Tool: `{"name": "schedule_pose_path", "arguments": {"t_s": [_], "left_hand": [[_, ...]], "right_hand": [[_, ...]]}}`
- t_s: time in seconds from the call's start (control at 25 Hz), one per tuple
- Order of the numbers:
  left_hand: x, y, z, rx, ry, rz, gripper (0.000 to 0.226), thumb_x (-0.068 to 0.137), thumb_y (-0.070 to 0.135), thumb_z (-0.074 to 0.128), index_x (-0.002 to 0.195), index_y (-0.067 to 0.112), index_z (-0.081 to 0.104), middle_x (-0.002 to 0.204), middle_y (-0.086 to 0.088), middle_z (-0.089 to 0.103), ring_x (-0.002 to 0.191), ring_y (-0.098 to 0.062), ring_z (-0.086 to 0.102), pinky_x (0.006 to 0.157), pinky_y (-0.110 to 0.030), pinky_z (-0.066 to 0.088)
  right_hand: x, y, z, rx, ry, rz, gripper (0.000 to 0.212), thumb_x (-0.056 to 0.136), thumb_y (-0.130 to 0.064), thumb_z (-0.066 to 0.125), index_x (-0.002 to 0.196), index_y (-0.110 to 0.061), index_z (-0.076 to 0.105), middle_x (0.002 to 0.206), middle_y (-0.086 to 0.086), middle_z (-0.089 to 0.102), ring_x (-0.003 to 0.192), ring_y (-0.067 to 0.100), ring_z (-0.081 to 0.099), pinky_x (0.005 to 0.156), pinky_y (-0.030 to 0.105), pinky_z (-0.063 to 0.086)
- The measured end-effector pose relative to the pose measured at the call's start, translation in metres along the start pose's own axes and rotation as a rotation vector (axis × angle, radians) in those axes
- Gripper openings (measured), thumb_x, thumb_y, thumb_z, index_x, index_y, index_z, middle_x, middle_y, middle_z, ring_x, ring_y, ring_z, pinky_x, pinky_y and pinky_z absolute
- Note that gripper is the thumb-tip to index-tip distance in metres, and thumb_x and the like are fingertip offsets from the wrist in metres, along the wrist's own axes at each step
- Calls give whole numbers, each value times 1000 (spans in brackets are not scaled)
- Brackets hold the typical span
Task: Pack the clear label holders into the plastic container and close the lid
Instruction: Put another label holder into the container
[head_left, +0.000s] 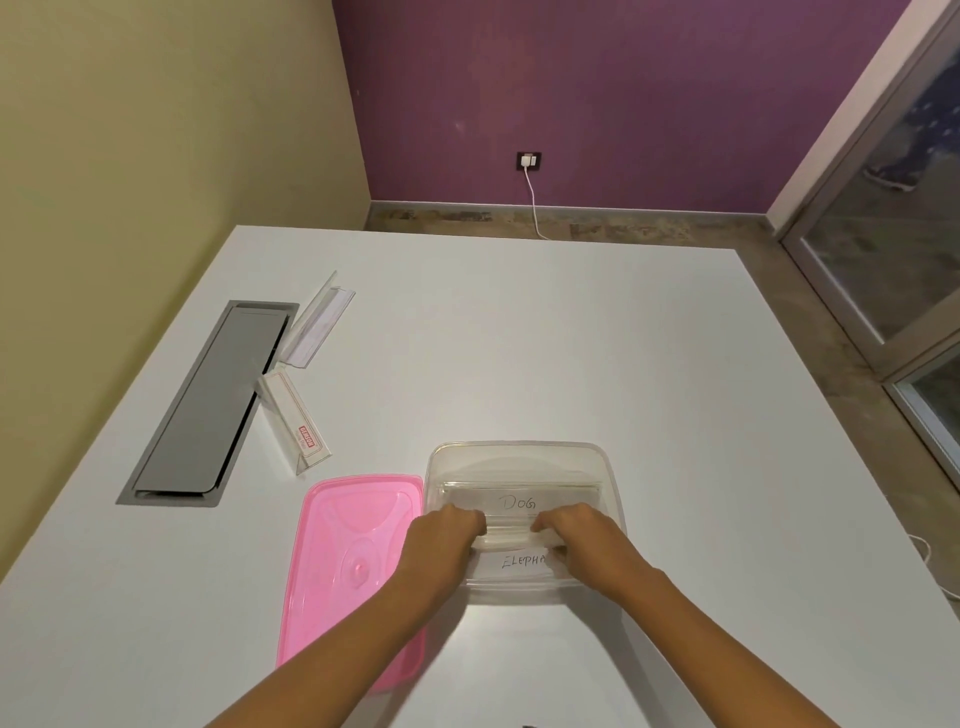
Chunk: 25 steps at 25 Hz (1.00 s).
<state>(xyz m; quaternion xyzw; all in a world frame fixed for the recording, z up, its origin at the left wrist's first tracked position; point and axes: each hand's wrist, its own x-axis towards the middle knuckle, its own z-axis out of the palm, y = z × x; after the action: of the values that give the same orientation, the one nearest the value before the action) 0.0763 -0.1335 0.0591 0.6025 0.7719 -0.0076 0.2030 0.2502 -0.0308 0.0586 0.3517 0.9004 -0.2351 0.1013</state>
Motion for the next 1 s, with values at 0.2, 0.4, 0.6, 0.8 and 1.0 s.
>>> {"name": "schedule_pose_path", "arguments": {"t_s": [0.2, 0.4, 0.6, 0.8, 1.0], "left_hand": [[-7, -32, -28, -280, 565, -58, 15, 92, 26, 55, 105, 29, 62, 99, 14, 69, 88, -12, 63, 61, -29, 51], [26, -114, -33, -613, 725, -777, 37, 91, 23, 60, 123, 9, 50, 126, -14, 53, 110, -33, 53, 79, -46, 50], [49, -164, -28, -836, 437, -1216, 69, 86, 38, 66, 128, -7, 35, 132, -29, 40, 117, -48, 47, 91, -55, 45], [58, -180, -27, -779, 445, -1219, 49, 86, 29, 66, 113, -10, 54, 115, -30, 59, 104, -46, 59, 85, -50, 51], [56, -180, -31, -792, 557, -1237, 19, 92, 5, 51, 97, -10, 62, 108, -34, 63, 102, -45, 60, 80, -46, 51]], "right_hand": [[10, -16, -13, 133, 220, -62, 22, 89, -11, 57, 106, -19, 67, 107, -3, 71, 100, 14, 65, 83, 29, 54], [32, -29, -15, 125, 188, -107, 22, 90, -11, 54, 104, -20, 68, 105, -5, 71, 98, 14, 64, 78, 25, 52], [47, -32, -14, 108, 150, -105, 19, 93, -17, 52, 103, -24, 67, 101, -9, 71, 92, 12, 64, 73, 24, 50], [47, -29, -15, 126, 129, -108, 20, 94, -19, 51, 104, -24, 67, 101, -9, 71, 93, 12, 65, 74, 27, 52], [42, -30, -15, 172, 143, -77, 19, 93, -20, 52, 103, -25, 67, 100, -11, 71, 90, 9, 64, 73, 24, 52]]}}
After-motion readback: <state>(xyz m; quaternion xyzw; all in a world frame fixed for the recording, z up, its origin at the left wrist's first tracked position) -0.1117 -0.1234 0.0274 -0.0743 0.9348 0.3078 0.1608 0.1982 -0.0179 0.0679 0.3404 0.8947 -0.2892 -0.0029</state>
